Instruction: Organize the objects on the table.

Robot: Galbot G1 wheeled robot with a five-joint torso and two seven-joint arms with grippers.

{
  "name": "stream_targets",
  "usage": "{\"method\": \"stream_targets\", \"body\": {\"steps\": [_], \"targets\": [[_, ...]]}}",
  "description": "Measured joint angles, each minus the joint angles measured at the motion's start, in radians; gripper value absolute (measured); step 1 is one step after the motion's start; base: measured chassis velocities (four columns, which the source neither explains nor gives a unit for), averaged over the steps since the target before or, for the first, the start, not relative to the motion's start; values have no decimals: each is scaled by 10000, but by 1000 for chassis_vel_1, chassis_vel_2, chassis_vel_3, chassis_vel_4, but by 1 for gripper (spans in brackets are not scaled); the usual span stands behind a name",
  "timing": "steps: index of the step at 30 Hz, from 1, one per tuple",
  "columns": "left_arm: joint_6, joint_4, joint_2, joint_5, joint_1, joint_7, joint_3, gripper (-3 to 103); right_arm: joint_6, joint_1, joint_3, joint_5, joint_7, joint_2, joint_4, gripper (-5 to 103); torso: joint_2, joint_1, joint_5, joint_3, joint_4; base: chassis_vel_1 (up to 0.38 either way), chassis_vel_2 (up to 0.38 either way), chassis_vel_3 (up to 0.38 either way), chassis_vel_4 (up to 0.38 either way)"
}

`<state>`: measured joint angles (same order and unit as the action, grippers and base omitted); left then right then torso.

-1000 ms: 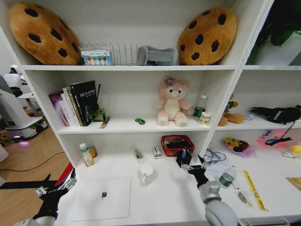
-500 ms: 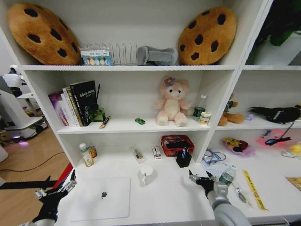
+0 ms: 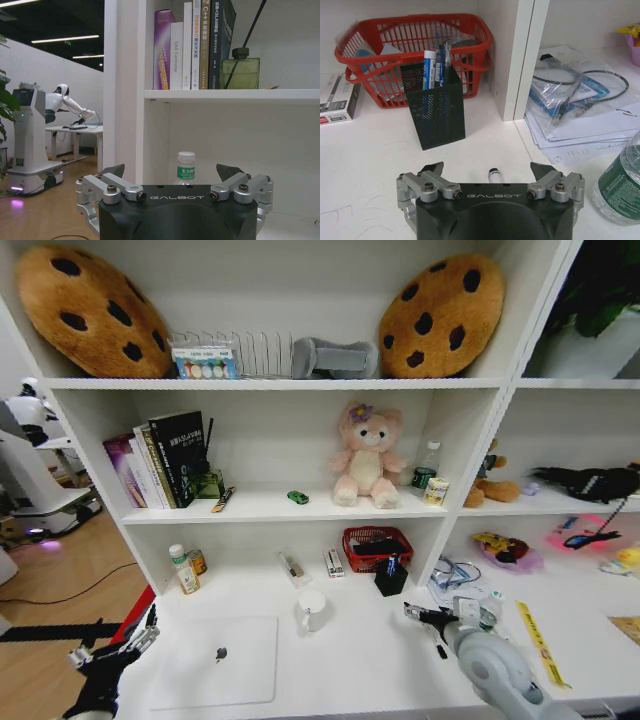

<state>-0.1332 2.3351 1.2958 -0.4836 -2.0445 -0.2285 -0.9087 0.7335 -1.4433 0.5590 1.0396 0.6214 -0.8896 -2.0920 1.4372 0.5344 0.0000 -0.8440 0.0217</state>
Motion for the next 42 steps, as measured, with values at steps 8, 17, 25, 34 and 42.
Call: {"method": "stream_targets", "body": {"steps": [8, 17, 25, 34, 42], "targets": [[81, 85, 3, 91, -3, -55, -11, 100, -80, 516, -464, -5, -290, 36, 997, 90, 0, 0, 1, 0, -1, 0, 0, 0, 0], [101, 169, 95, 151, -76, -87, -67, 100, -374, 935, -999, -320, -494, 21, 1671, 73, 1, -1, -3, 1, -2, 0, 0, 0, 0], [129, 182, 139, 141, -41, -120, -89, 100, -418, 761, -1117, -474, -513, 39, 1350, 45, 0, 0, 2, 0, -1, 0, 0, 0, 0], [103, 102, 189, 126, -59, -122, -81, 100, -343, 463, -1011, -609, -391, -12, 882, 7, 0, -1, 1, 0, 0, 0, 0, 0, 0], [55, 89, 97, -6, -70, -118, -174, 100, -299, 402, -947, -873, -421, -45, 685, 3, 0, -1, 1, 0, 0, 0, 0, 0, 0]]}}
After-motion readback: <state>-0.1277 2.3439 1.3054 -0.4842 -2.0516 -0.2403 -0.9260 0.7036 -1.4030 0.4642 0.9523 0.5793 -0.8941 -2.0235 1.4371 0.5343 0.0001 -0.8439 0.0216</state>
